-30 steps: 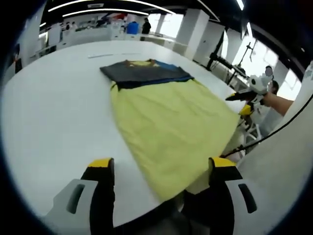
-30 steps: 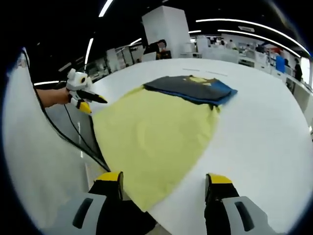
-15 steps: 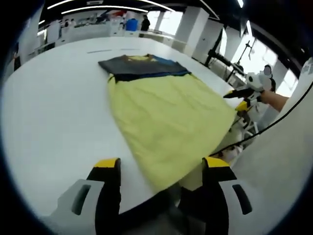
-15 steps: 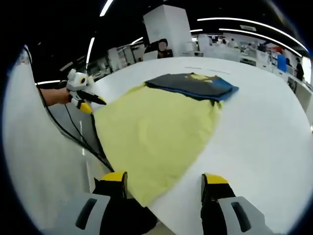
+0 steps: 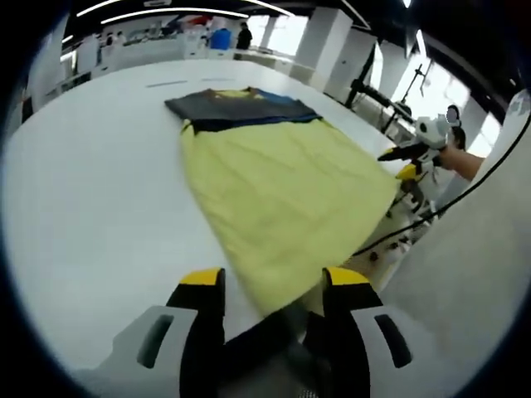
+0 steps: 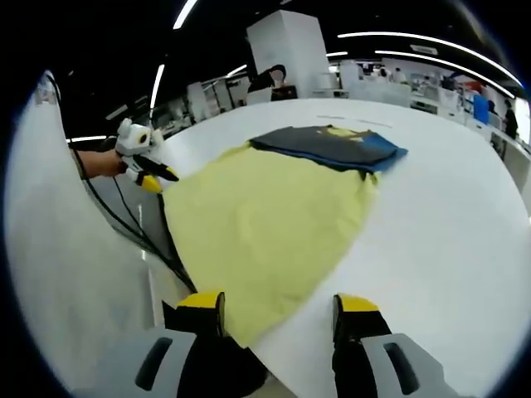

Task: Fold the garment on the visible template until the final outline fits inside the template.

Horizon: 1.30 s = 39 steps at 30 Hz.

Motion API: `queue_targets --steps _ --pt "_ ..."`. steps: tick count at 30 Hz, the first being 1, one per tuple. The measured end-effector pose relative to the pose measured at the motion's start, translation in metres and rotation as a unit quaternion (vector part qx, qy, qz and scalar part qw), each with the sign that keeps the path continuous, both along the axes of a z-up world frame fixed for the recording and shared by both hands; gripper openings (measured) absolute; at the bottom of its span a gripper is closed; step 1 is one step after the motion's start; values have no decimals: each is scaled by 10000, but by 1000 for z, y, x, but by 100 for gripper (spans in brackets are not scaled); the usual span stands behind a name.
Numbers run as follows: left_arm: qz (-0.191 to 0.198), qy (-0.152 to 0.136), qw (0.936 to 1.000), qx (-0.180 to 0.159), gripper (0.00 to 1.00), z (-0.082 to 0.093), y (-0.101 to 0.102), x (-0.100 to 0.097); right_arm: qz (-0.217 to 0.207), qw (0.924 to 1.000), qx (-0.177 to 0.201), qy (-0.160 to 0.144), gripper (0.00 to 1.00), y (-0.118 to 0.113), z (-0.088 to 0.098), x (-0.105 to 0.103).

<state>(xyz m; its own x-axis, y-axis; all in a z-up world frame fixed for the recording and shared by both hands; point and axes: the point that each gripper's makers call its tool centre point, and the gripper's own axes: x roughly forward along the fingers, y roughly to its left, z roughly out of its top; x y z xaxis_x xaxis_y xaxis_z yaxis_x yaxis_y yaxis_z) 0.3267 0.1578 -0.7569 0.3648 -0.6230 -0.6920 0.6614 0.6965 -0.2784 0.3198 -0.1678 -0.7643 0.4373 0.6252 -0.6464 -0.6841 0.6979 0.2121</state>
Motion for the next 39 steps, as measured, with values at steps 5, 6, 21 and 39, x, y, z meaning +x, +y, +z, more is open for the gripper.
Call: queue_targets --steps 5,6,21,39 --pt "33 -5 10000 5 34 -2 3 -1 8 10000 18 -6 41 1 -2 -2" --pt "35 -2 10000 9 33 -2 3 0 13 10000 44 8 40 3 -3 -4" --pt "-24 111 9999 -33 18 -8 7 -4 185 9996 64 198 20 1 -6 -21" --pt "1 217 9997 -93 7 -10 11 -5 271 9987 128 402 1 6 -10 -31"
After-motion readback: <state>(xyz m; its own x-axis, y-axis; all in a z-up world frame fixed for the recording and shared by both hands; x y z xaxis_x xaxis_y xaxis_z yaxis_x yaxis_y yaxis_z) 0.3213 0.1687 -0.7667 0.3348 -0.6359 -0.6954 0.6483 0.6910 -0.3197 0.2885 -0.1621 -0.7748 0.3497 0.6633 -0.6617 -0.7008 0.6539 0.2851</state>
